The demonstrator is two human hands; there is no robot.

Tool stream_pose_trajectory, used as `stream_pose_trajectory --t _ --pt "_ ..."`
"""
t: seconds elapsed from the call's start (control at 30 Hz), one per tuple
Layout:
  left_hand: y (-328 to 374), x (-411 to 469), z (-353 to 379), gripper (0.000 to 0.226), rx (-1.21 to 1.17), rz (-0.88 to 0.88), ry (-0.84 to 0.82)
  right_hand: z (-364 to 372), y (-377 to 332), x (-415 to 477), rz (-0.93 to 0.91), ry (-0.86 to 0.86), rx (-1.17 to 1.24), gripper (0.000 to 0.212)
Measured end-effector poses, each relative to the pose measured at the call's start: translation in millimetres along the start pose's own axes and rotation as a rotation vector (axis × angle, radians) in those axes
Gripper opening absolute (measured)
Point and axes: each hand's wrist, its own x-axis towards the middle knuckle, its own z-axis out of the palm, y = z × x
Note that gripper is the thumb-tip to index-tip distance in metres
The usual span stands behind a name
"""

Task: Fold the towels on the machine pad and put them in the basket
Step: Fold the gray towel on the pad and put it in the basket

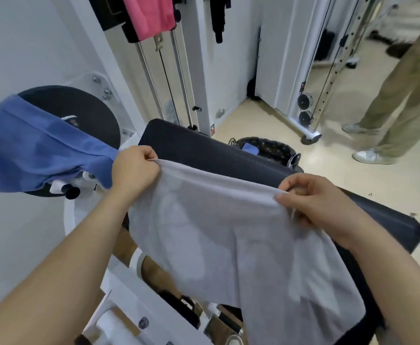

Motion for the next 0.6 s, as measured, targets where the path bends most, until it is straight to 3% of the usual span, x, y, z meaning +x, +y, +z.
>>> stream_pose_trajectory --t 0.1,0.17,0.23,0.43,0.6 --pt "18 40 22 0.028 0.107 0.092 0.086 10 12 13 -0.068 0.296 -0.371 0.006" --pt "26 61 38 0.029 0.154 0.134 0.089 12 18 17 -0.083 0.408 -0.644 0.005" --pt "29 74 55 0.029 0.189 0.134 0.048 13 21 20 -0.079 0.457 -0.772 0.009" --pt "34 98 74 0.026 0.254 0.136 0.026 10 15 38 -0.115 0.505 -0.956 0.026" --pt "44 74 68 0.054 0.232 0.147 -0.034 3 14 39 -0.151 0.438 -0.919 0.027"
